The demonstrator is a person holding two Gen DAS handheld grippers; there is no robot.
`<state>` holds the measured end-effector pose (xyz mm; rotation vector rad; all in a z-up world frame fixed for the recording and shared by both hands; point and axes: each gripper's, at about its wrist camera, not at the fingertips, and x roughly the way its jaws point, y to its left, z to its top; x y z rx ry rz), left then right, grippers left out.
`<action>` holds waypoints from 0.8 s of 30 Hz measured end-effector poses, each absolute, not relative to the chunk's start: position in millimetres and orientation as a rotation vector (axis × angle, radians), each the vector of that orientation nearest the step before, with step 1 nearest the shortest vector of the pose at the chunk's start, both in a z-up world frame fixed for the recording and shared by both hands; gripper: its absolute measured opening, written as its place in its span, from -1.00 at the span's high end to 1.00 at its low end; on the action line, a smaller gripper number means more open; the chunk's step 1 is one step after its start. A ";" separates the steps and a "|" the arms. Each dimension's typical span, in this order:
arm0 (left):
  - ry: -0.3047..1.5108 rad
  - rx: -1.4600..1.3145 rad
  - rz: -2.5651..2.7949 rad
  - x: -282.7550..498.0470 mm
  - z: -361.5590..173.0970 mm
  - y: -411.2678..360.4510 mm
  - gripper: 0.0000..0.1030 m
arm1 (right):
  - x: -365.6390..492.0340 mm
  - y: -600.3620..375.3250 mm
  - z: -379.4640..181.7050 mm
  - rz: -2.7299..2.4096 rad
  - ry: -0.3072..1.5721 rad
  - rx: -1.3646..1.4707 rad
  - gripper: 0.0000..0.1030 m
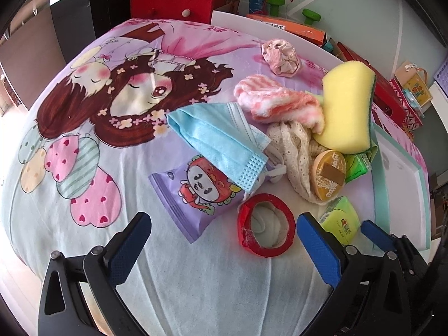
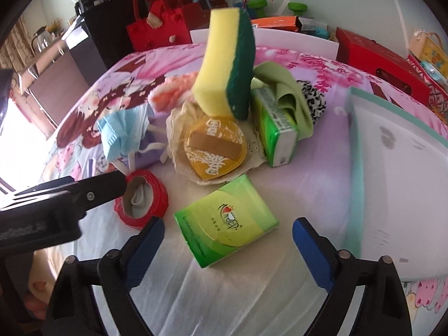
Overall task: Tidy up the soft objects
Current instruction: 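Move the right tool to the green tissue pack while the left tool approaches the red tape roll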
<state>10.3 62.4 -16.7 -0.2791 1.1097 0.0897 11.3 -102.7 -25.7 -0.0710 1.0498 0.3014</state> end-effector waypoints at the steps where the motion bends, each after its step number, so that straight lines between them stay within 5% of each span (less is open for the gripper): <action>1: 1.112 -0.281 0.087 10.6 -17.1 61.9 -0.99 | 12.7 -101.4 -28.7 0.299 1.053 -0.078 -0.80; 7: 1.124 -0.277 0.067 11.8 -19.5 56.5 -0.99 | 17.3 -100.6 -38.1 0.298 1.068 -0.081 -0.55; 24: 1.141 -0.177 0.051 13.2 -26.3 38.5 -0.99 | 8.8 -109.4 -38.1 0.265 1.102 -0.064 -0.51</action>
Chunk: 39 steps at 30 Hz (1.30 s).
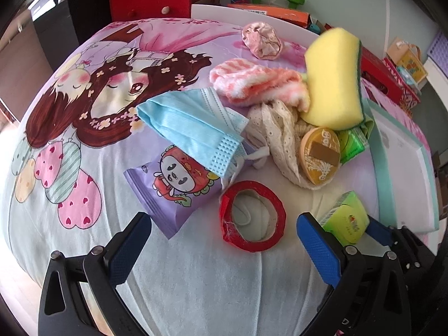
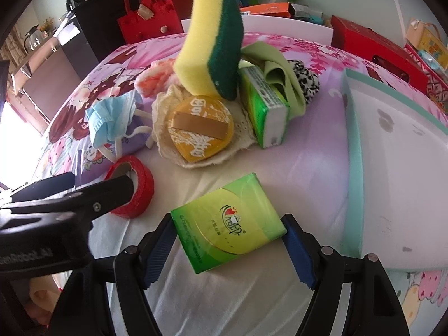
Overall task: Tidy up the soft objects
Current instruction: 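Move the right tool to the green tissue pack while the left tool approaches the red tape roll, then grasp the green tissue pack with the right tool while the left tool grasps the red tape roll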
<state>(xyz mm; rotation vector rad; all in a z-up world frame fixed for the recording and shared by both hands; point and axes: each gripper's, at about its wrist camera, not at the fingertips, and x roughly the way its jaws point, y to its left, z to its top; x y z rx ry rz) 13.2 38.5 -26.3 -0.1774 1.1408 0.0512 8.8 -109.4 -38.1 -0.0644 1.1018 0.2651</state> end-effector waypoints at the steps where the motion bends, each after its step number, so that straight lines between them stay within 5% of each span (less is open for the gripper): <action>1: 1.143 -0.170 0.052 13.1 -26.9 37.4 -0.99 | 7.9 -109.6 -38.4 0.252 1.101 -0.063 -0.51; 6: 1.153 -0.127 0.048 13.5 -29.7 30.7 -0.97 | 5.5 -112.9 -38.5 0.241 1.111 -0.054 -0.51; 22: 1.173 -0.146 -0.058 11.4 -34.4 21.4 0.00 | 5.3 -111.3 -38.3 0.227 1.130 -0.059 -0.51; 39: 1.116 -0.149 -0.050 3.1 -9.5 23.6 0.03 | 2.8 -118.3 -31.8 0.210 1.131 -0.035 -0.46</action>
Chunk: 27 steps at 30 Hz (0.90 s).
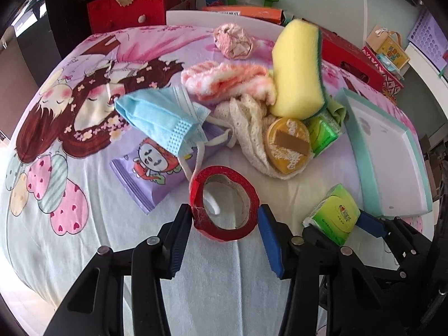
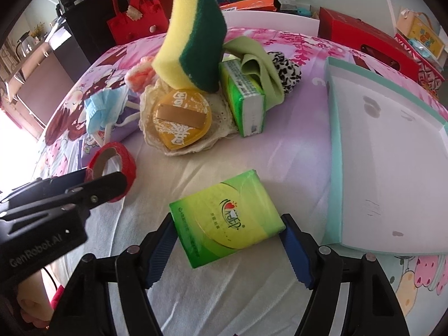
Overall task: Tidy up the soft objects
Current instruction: 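Grasp the green tissue pack with the right tool while the left tool grasps the red tape roll, then carry both items into the teal-rimmed tray and open both tools to release them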
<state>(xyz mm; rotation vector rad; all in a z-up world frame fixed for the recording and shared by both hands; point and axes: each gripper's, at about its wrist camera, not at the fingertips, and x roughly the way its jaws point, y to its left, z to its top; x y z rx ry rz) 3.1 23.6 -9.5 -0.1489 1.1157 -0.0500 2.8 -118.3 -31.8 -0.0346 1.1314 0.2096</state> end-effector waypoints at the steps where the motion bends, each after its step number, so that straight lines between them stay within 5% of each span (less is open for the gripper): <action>1: 1.109 -0.149 -0.055 2.1 -7.0 23.1 0.03 | 2.6 -119.7 -30.8 0.208 1.129 -0.031 -0.46; 27: 0.946 -0.175 -0.123 -14.4 53.1 20.7 0.03 | -11.7 -145.1 6.5 0.173 0.985 0.075 -0.45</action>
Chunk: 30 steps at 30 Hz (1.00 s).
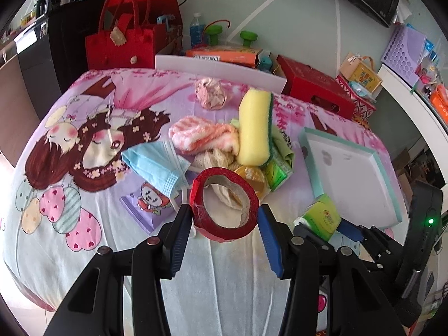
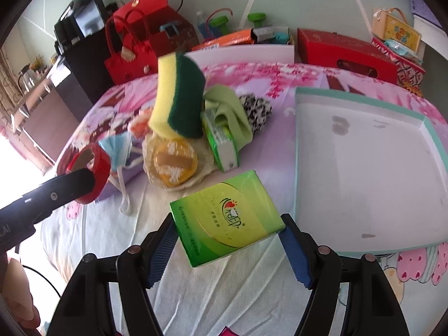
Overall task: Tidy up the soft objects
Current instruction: 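Carry both items into the teal-rimmed tray and open both tools to release them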
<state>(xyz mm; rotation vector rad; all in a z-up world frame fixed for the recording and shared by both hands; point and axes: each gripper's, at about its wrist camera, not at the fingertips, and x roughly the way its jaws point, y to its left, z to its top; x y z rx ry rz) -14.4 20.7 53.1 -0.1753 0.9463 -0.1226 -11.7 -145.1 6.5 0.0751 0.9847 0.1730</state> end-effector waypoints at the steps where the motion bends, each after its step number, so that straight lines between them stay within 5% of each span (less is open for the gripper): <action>1: 0.947 -0.171 -0.121 -13.3 56.2 19.0 0.03 | -12.8 -147.2 10.3 0.168 0.974 0.081 -0.45; 13: 0.848 -0.062 -0.229 20.2 115.9 -47.0 0.02 | -8.0 -200.1 70.4 -0.012 0.871 0.100 -0.45; 30: 0.952 -0.024 -0.357 93.1 54.0 -168.6 0.02 | 34.9 -329.0 61.9 -0.394 0.904 0.216 -0.46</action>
